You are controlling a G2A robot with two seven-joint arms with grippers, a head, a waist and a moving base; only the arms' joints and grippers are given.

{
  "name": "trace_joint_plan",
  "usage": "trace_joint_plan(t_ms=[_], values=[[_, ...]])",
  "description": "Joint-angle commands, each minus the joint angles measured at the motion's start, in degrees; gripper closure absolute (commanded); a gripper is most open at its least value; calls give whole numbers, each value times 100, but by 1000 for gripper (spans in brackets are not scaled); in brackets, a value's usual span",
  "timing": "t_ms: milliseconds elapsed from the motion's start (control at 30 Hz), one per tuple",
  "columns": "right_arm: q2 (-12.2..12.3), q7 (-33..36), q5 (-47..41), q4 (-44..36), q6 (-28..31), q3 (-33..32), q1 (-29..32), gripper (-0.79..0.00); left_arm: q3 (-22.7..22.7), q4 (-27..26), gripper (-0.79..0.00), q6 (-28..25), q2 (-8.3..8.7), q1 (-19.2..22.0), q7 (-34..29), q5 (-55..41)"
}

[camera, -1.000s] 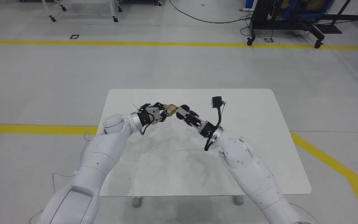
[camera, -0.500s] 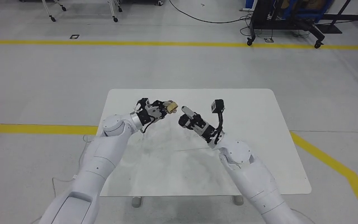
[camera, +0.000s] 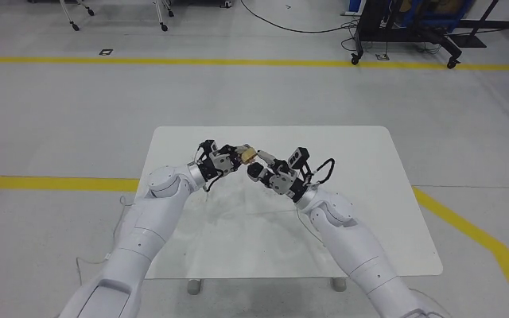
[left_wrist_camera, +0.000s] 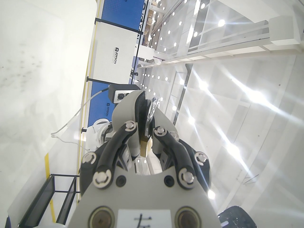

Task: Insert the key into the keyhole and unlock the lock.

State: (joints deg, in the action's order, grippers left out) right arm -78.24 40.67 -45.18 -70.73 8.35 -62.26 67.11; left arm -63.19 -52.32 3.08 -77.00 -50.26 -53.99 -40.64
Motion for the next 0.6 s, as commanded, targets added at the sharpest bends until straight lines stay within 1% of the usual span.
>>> trace_joint_plan(t_ms=[0, 167, 233, 267, 300, 333, 567], values=[[-17, -1, -60, 77, -28, 22, -53, -277, 6, -38, 0, -16, 13, 1, -17, 114], [-42, 41, -114, 171, -34, 45, -106, -262, -29, -107, 0, 10, 31, -34, -40, 153], [-49, 76, -155, 207, -67, 47, -114, -234, -42, -123, 0, 17, 38, -45, -36, 169], [-51, 92, -165, 229, -84, 50, -118, -194, -44, -135, 0, 23, 42, -48, -45, 186], [-54, 100, -171, 251, -90, 49, -125, -123, -39, -143, 0, 24, 49, -39, -53, 258], [-58, 108, -181, 268, -95, 50, -128, 0, -39, -150, 0, 24, 56, -33, -59, 309], [-78, 197, -230, 346, -166, 69, -152, 0, -13, -180, 0, 54, 66, -34, -75, 419]])
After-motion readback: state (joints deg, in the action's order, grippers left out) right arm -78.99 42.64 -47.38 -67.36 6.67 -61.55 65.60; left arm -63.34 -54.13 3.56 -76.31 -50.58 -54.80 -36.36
